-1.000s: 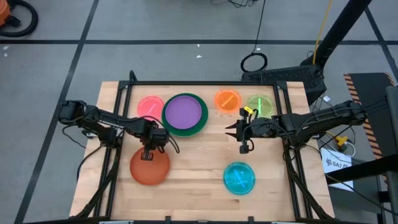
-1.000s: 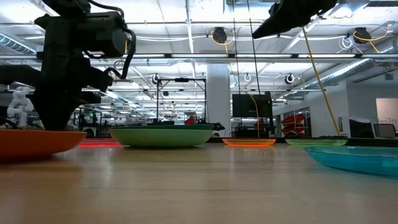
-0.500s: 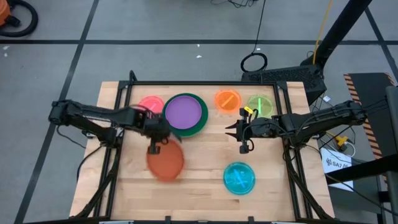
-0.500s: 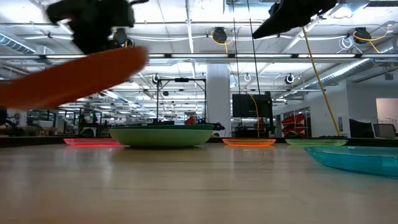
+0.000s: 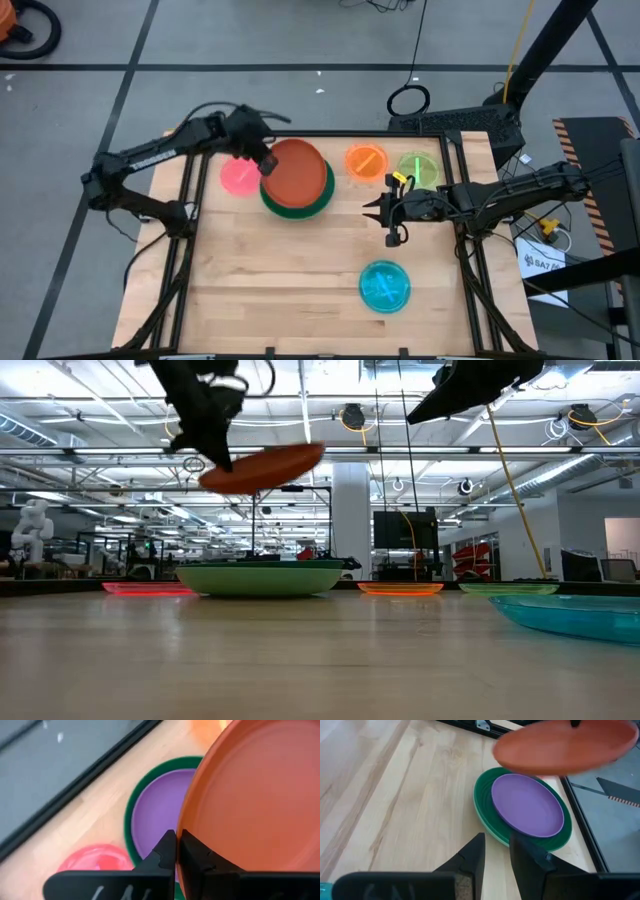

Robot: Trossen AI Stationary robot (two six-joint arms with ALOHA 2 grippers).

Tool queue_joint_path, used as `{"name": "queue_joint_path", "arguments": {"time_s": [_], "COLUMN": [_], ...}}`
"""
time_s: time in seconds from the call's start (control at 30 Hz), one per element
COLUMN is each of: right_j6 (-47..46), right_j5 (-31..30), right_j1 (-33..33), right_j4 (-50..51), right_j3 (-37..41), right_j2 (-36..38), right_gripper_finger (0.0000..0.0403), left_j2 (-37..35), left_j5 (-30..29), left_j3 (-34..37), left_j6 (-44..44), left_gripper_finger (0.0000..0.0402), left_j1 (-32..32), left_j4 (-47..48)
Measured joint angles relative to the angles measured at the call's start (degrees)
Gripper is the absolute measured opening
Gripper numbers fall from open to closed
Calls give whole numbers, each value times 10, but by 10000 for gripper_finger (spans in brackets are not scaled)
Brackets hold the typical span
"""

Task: Stack plastic plates
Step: Stack the left orange plate on top of the purple plate, then stack the orange plate on top of the orange plate

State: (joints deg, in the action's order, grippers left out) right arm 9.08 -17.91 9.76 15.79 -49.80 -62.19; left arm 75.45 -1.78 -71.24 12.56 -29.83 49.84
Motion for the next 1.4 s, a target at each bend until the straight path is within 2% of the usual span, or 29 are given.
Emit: {"name": "queue_joint_path", "arguments": {"time_s": [0.1, 0.3, 0.67, 1.0, 1.13, 1.2, 1.4], "right_j6": [0, 2, 0, -4, -25, -54, -154], "right_j5": [0, -1, -2, -3, -5, -29, -95], "right_j1": [0, 0, 0, 0, 0, 0, -1], "right_j4": [2, 3, 12, 13, 15, 23, 69], "right_j3": [0, 0, 0, 0, 0, 0, 0], "right_j2": [0, 0, 0, 0, 0, 0, -2], "right_gripper_finger": [82, 82, 82, 82, 82, 82, 82], "left_j2": [33, 116, 201, 205, 202, 192, 139], "left_j5": [29, 48, 65, 45, 42, 42, 42], "left_j3": [0, 0, 1, 0, 1, 1, 1], "left_j6": [0, -19, -21, -21, -35, -41, -78], "left_gripper_finger": [8, 8, 8, 76, 80, 81, 82], "left_j1": [-43, -93, -110, -110, -100, -83, 17], "left_j4": [-2, -2, -3, -4, -7, -17, -126]}}
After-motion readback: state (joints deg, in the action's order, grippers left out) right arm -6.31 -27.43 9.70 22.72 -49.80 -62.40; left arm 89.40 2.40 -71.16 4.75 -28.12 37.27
